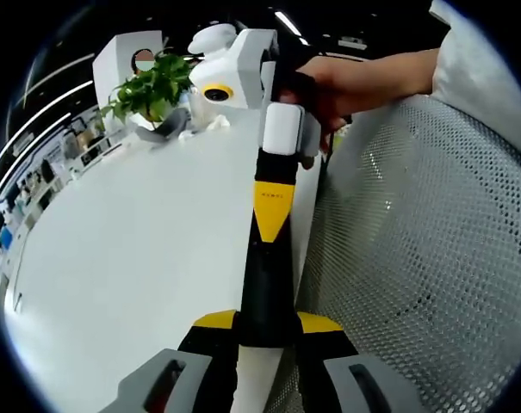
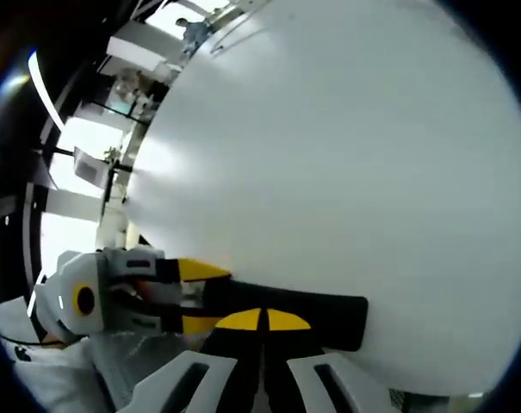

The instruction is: Press the specified remote control buttons in sequence, fully releasing each button before pressing the next.

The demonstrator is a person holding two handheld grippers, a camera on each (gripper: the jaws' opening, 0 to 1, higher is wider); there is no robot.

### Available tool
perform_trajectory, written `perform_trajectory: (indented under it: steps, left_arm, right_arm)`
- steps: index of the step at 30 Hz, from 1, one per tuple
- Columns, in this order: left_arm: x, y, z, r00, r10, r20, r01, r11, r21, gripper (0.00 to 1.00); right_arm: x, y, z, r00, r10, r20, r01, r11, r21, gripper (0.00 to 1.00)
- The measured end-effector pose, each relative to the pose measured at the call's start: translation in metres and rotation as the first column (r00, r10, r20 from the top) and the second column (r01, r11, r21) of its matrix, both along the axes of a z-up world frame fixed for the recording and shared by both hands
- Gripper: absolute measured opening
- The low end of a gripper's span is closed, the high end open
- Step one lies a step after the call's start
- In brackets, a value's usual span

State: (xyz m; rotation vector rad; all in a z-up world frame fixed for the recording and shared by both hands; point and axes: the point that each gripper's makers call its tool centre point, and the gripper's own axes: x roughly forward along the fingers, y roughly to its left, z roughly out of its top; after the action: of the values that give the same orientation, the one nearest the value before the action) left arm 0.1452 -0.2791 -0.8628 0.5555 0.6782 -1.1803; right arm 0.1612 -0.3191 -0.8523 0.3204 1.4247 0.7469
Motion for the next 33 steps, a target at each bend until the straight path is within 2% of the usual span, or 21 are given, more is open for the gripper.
perform_trajectory:
  steps: [8,21,26,29,33]
  left_arm:
    - [0.0001,-0.0001,0.0000,1.000,-0.006,0.004,0.006,1.000,0.002,0.24]
    - [0.0001,0.0002,0.0001,1.000,-0.001,0.000,0.001,1.000,0.000,0.24]
    - [0.0007,-0.0002,0.0000,1.000,0.003,-0.002,-0.003,1.000,0.003,0.24]
    - [0.0008,-0.0008,-0.0001,1.000,0.000,0.004,0.000,1.000,0.017,0.24]
    - [0.0030,0.0000,0.0009,0.999,0.035,-0.034,-0.035,0.999,0.004,0.24]
  right_arm:
    - [0.0016,0.0002,0.0001,1.000,-0.015,0.000,0.015,1.000,0.010,0.00]
    - [0.0032,0.0007,-0.0001,0.999,-0.003,0.034,0.003,1.000,-0.010,0.00]
    - [0.0040,0.0022,0.0003,0.995,0.039,0.093,-0.035,0.998,-0.045,0.00]
    - [0.0048,0.0018,0.0000,0.994,0.046,0.102,-0.041,0.998,-0.049,0.00]
    - [0.0080,0.0014,-0.0002,0.994,0.034,0.106,-0.030,0.999,-0.036,0.00]
